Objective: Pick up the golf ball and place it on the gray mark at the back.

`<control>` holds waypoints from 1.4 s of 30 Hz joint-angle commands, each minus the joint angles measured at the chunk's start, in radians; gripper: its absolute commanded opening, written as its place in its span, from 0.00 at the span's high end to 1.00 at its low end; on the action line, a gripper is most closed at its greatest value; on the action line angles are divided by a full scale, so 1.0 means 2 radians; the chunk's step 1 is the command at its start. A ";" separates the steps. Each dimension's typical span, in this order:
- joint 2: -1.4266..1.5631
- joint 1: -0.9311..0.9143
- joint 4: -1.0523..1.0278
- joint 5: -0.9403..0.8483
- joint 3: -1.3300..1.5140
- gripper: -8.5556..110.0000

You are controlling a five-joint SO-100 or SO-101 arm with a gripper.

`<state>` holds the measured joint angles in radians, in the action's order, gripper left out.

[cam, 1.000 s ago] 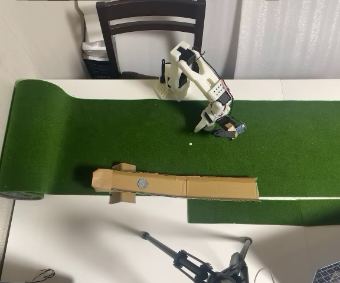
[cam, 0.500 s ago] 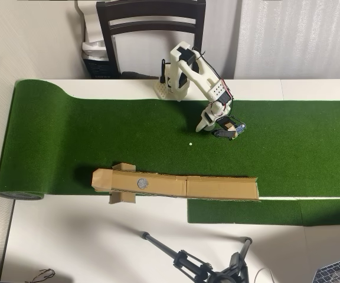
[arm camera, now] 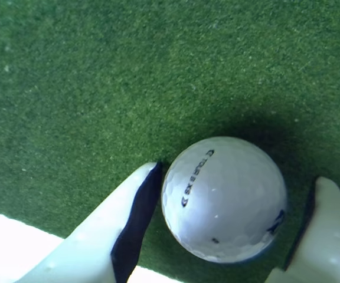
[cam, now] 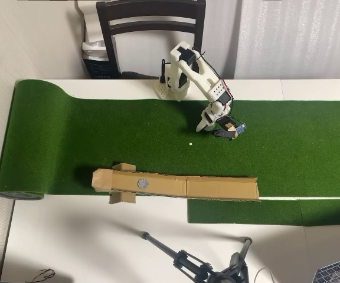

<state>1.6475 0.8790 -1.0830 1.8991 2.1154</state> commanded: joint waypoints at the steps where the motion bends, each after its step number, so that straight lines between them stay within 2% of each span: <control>1: 0.013 -0.005 -0.003 0.006 -0.027 0.59; 11: 0.013 -0.012 -0.003 0.005 -0.027 0.59; 16: 0.013 -0.012 -0.003 0.005 -0.027 0.64; 26: 0.013 -0.012 -0.003 0.005 -0.027 0.65; 33: 0.013 -0.012 -0.003 0.006 -0.027 0.73; 42: 0.013 -0.012 -0.003 0.006 -0.027 0.73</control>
<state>1.6475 0.8590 -1.0830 1.8991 2.1154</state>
